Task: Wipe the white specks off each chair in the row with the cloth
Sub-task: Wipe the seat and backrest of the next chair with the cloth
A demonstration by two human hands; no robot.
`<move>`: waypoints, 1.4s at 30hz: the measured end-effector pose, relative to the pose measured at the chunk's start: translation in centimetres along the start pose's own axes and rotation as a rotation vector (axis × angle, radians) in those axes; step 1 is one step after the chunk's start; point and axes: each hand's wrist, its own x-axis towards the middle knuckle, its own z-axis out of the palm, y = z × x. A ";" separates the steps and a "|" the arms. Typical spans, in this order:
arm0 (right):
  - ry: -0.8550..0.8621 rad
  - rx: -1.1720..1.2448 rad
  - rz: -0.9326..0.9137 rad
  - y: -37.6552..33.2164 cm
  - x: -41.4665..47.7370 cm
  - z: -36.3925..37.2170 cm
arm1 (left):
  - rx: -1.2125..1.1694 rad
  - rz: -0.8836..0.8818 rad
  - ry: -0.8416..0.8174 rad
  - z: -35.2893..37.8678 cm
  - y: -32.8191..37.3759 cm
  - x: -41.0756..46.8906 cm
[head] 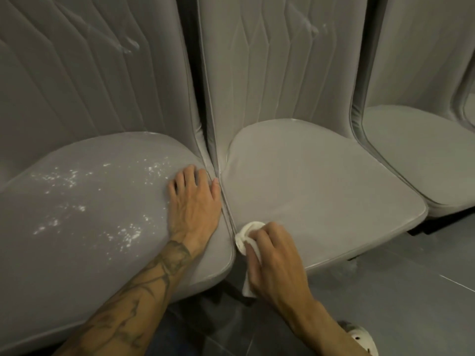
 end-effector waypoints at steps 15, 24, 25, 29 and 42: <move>-0.016 0.023 0.011 0.2 -2.4 -1.9 | -0.081 0.233 -0.109 0.9 0.3 1.6; -0.021 -0.016 0.001 0.7 -2.2 -1.7 | -0.040 0.241 -0.062 1.2 0.4 1.5; -0.006 -0.036 0.021 2.0 -3.1 -2.7 | -0.044 0.241 -0.063 1.3 0.4 1.5; 0.161 -0.057 0.194 5.0 -2.8 -3.9 | -0.049 0.232 -0.071 1.3 0.5 1.5; 0.268 -0.115 0.338 8.9 -2.5 -5.9 | -0.054 0.225 -0.100 1.2 0.6 1.5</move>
